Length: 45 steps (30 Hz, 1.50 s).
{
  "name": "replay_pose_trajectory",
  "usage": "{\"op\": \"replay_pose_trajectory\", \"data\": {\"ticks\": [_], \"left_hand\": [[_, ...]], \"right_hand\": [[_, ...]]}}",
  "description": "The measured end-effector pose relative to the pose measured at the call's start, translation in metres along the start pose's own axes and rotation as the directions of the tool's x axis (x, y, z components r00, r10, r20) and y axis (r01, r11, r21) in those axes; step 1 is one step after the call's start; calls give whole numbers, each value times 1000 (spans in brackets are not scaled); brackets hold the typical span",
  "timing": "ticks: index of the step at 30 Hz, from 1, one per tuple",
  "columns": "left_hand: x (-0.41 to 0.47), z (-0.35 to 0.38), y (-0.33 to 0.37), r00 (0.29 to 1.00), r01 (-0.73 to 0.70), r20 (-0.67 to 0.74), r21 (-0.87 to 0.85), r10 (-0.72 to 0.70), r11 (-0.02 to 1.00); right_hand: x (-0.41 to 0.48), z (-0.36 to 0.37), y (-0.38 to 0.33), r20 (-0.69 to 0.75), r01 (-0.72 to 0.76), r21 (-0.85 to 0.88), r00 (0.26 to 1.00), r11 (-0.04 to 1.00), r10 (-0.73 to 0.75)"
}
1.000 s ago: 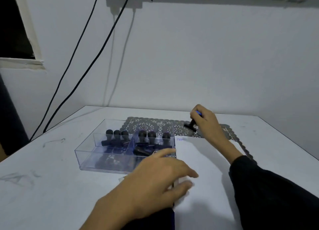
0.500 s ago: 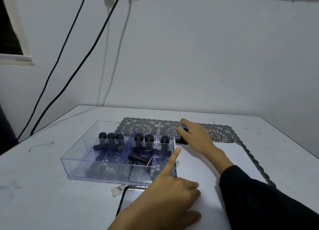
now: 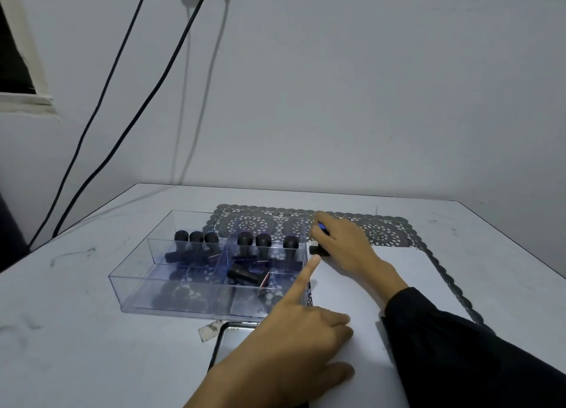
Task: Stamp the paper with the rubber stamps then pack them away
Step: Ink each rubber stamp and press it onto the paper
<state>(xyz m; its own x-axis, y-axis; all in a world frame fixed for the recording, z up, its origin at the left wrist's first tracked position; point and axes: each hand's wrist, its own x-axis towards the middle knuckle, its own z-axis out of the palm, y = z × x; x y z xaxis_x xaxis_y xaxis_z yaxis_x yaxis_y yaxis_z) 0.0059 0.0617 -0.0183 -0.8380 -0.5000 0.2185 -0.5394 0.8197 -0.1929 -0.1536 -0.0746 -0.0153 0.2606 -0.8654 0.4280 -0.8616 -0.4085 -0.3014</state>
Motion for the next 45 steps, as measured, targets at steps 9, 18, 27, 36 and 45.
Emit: {"op": "replay_pose_trajectory", "data": {"ticks": [9, 18, 27, 36, 45], "left_hand": [[-14, -20, -1, 989, 66, -116, -229, -95, 971], [-151, -28, -21, 645, 449, -190, -690, -740, 569], [-175, 1, -20, 634, 697, 99, -502, -767, 512], [-179, 11, -22, 610, 721, 126, -498, -782, 482], [-178, 12, -21, 595, 734, 140, -497, -791, 464]], "right_hand": [[14, -106, -50, -359, 78, 476, 926, 876, 112], [-42, -132, -118, -207, 208, 588, 973, 782, -104], [-132, -57, -158, 271, 282, 164, 908, 945, -318], [-149, -38, -168, 179, 323, 48, 928, 945, -326], [-158, -27, -176, 102, 277, -95, 958, 956, -268]]}}
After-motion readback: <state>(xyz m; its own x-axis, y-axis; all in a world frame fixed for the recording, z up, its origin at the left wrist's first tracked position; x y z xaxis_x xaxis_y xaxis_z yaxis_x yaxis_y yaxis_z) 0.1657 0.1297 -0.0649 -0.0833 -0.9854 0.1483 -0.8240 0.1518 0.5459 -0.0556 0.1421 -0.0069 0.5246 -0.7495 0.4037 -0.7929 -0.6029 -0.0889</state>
